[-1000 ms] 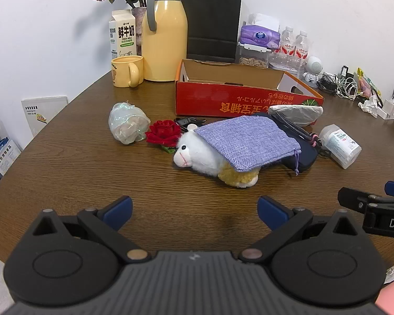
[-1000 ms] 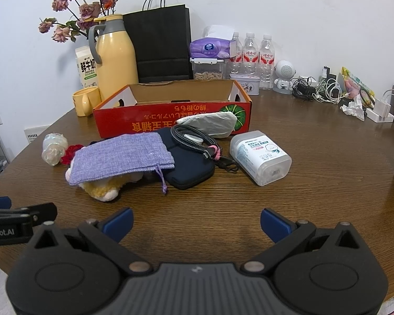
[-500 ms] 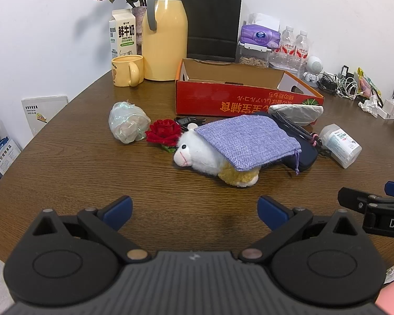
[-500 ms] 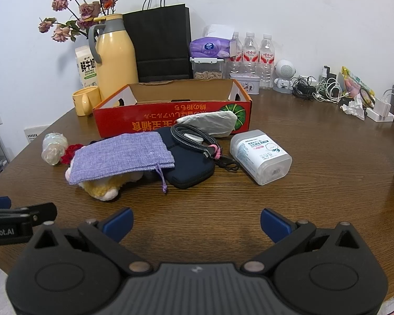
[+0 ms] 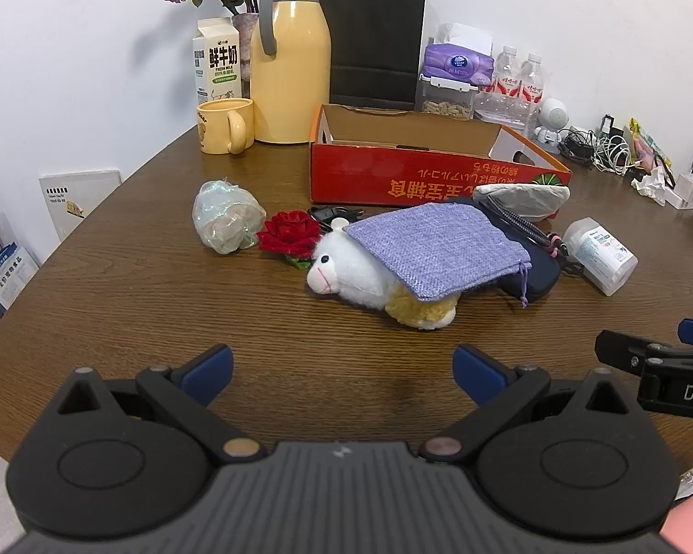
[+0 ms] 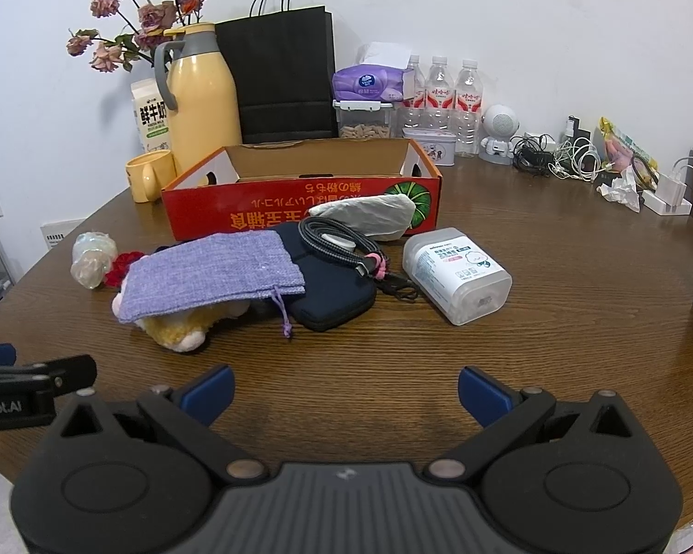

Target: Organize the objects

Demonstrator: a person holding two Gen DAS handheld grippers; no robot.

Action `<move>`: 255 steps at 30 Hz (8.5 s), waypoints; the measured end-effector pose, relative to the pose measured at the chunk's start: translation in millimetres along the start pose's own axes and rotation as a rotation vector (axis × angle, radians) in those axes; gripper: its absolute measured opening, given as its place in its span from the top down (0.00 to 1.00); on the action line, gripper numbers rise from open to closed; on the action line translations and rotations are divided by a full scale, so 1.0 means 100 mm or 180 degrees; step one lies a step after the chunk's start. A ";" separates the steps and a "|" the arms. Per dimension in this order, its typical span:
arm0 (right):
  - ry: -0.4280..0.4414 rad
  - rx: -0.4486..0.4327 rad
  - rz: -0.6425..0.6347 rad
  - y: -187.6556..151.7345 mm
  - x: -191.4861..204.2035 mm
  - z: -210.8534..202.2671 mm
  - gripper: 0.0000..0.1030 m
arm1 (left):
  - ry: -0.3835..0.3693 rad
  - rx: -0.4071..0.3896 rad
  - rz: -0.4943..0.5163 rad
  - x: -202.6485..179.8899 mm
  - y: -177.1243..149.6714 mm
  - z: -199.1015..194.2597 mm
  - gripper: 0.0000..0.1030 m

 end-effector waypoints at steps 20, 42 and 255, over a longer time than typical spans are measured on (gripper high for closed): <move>-0.0325 -0.0065 0.0049 0.24 -0.58 0.43 0.00 | 0.0348 -0.0278 -0.0156 0.34 0.64 0.29 0.00; 0.0020 0.0359 0.0050 0.47 -1.42 1.63 0.33 | 0.0558 0.0214 -0.0581 1.03 1.16 1.58 0.02; 0.0874 -0.1001 0.0376 2.19 -0.39 1.74 0.94 | -0.0824 -0.0368 -0.0164 -0.98 2.38 1.57 0.94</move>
Point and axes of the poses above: each gripper's, at about its wrist camera, not at the fingertips, and z roughly the way its jaws point, x to its left, y to its top, the point moved 6 cm from there along z, roughly the way its jaws point, and after that the axes turned 9 degrees about -z, right-handed, at the moved point
